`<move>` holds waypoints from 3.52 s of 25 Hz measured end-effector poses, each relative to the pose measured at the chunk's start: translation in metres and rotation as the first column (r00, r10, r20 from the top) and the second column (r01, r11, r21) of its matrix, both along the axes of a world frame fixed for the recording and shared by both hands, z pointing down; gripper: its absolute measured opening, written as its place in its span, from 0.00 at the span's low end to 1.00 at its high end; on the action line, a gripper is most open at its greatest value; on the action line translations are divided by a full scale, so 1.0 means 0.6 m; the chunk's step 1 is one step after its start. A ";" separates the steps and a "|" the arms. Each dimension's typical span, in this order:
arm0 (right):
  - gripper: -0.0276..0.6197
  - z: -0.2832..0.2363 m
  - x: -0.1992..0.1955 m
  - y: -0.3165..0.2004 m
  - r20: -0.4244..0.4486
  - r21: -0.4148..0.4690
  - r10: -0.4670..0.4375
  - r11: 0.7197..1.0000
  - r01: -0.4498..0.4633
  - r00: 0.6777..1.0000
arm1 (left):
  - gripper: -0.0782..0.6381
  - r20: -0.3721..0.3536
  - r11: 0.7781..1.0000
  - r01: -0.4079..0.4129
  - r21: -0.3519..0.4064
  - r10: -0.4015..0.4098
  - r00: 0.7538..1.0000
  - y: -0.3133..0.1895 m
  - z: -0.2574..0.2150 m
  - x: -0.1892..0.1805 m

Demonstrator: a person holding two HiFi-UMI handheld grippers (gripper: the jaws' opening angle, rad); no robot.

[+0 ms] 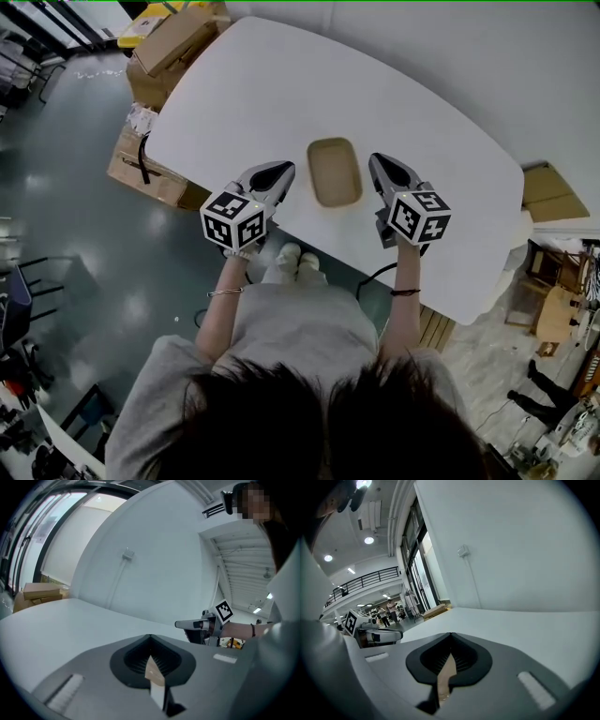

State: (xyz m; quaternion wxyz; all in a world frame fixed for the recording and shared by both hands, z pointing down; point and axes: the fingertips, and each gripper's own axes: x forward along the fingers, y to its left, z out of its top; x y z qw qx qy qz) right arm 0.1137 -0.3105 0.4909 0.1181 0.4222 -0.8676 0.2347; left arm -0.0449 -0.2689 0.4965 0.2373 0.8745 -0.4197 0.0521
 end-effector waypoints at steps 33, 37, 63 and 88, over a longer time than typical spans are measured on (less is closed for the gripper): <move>0.18 0.156 -0.005 -0.007 -0.143 -0.318 0.002 0.947 -0.048 0.990 | 0.10 -0.041 0.988 -0.042 -0.146 0.036 0.999 -0.006 0.101 0.021; 0.18 0.161 -0.007 -0.005 -0.151 -0.328 0.005 0.943 -0.055 0.989 | 0.10 -0.044 0.989 -0.037 -0.145 0.031 0.999 -0.006 0.099 0.016; 0.11 0.156 -0.004 -0.007 -0.108 -0.350 0.082 0.930 -0.115 0.991 | 0.10 -0.056 0.990 -0.036 -0.134 0.029 0.998 -0.014 0.089 0.013; 0.11 0.036 -0.022 0.016 0.050 -0.230 0.127 0.967 -0.112 0.991 | 0.10 -0.085 0.999 -0.042 -0.011 0.041 0.996 -0.015 0.006 -0.020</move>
